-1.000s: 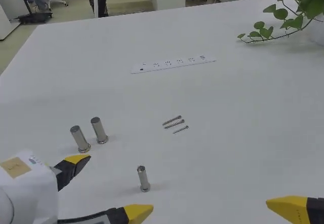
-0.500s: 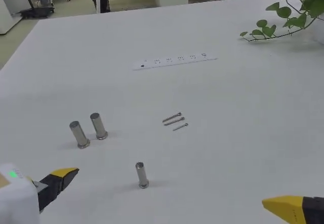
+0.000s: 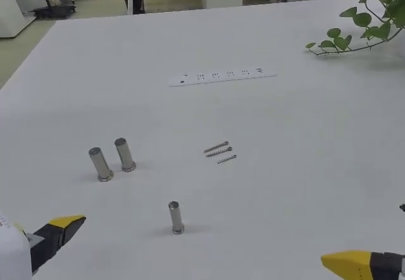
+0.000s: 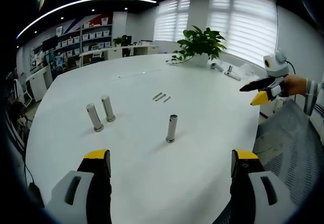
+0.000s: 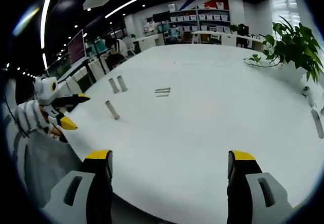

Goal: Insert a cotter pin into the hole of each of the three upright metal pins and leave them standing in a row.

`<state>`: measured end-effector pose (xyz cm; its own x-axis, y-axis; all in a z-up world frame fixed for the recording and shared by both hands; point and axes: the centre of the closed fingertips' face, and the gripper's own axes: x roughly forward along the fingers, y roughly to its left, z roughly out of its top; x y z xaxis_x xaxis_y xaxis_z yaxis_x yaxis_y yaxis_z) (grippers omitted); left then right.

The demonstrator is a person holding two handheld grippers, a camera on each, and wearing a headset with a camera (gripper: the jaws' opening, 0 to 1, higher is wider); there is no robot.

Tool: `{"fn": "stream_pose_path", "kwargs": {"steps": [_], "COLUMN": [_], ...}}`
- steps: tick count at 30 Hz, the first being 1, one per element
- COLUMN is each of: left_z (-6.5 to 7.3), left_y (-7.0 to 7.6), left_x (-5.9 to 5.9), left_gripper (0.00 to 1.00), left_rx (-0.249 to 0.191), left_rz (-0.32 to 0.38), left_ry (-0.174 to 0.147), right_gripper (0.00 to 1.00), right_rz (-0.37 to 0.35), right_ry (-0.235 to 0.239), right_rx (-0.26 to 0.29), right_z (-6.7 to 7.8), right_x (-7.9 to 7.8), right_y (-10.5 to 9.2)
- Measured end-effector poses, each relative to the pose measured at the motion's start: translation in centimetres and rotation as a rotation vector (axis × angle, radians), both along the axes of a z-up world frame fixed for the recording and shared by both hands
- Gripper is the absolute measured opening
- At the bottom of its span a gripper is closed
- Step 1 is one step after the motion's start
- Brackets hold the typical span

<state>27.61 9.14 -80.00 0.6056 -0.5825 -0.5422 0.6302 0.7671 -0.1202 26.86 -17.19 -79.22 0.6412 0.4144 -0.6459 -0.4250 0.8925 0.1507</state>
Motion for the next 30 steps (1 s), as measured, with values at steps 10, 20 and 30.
{"fn": "stream_pose_path", "kwargs": {"steps": [10, 20, 30], "left_z": [0.3, 0.9, 1.2], "left_y": [0.8, 0.5, 0.4], "left_x": [-0.4, -1.0, -1.3], "left_gripper": [0.99, 0.99, 0.99], "left_rx": [-0.019, -0.019, 0.007], "left_rz": [0.043, 0.024, 0.013], "left_ry": [-0.010, -0.016, -0.016], "right_gripper": [0.92, 0.88, 0.78], "right_rz": [0.083, 0.208, 0.332], "right_ry": [-0.012, -0.119, -0.156], "right_rx": [0.086, 0.144, 0.178], "right_z": [0.9, 3.5, 4.0], "right_x": [0.3, 3.0, 5.1], "right_y": [0.8, 2.4, 4.9]}}
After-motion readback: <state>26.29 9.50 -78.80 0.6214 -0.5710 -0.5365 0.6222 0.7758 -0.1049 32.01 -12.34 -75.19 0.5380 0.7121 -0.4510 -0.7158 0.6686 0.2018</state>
